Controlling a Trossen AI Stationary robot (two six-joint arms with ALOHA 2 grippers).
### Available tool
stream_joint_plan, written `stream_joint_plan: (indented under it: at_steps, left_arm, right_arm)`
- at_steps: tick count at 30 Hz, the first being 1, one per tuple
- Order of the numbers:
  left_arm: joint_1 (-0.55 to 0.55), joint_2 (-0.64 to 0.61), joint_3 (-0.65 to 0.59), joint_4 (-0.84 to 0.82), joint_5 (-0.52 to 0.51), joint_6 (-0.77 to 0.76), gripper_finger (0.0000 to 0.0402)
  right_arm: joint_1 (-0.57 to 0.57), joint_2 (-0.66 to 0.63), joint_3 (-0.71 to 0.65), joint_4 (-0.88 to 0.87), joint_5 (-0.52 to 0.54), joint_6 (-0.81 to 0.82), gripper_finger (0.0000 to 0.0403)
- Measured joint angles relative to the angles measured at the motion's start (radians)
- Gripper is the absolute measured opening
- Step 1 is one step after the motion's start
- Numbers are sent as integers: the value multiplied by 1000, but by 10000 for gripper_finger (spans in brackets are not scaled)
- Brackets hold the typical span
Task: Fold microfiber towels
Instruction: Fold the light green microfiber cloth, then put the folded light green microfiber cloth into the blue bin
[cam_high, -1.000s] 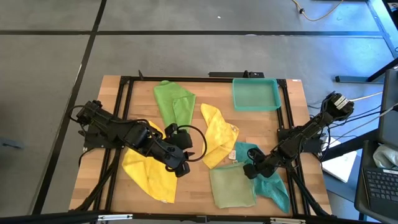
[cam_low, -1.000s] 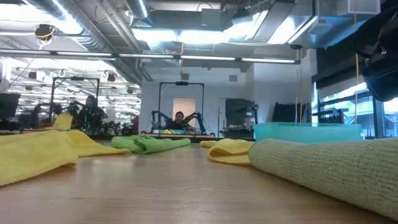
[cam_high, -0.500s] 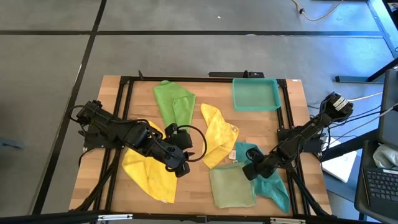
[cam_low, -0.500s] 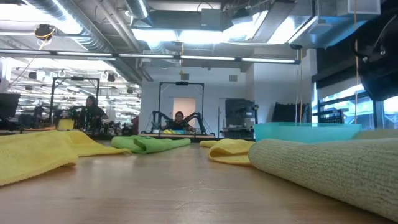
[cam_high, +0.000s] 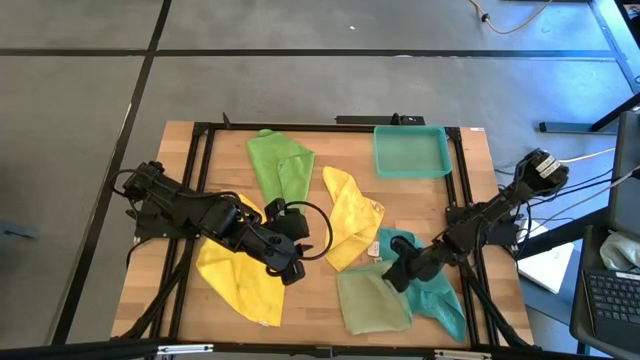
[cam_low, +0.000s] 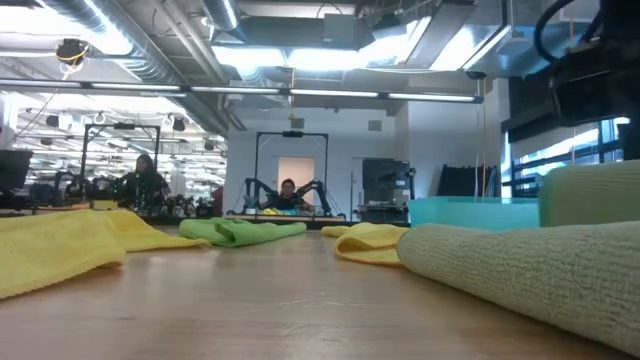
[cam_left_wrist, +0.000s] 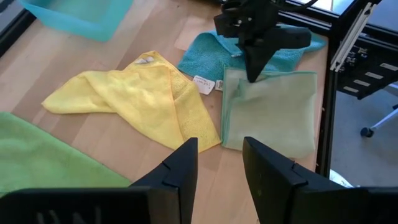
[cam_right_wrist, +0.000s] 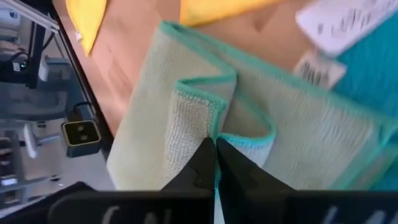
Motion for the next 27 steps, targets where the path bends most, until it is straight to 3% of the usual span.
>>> stream_joint_plan:
  at_steps: [5, 12, 16, 22, 27]
  left_arm:
    - [0, 0, 0, 0, 0, -3, 119]
    - [0, 0, 0, 0, 0, -24, 119]
    - [0, 0, 0, 0, 0, -26, 119]
    - [0, 0, 0, 0, 0, -27, 119]
    - [5, 10, 0, 1, 0, -27, 119]
  right_arm:
    - [-61, 0, 0, -8, -4, -87, 5]
    - [-102, 0, 0, -163, -194, -83, 6]
    - [-102, 0, 0, -251, -251, -82, 21]
    - [-102, -3, 1, -285, -241, -78, 59]
    - [-103, -32, 30, -283, -113, -140, 76]
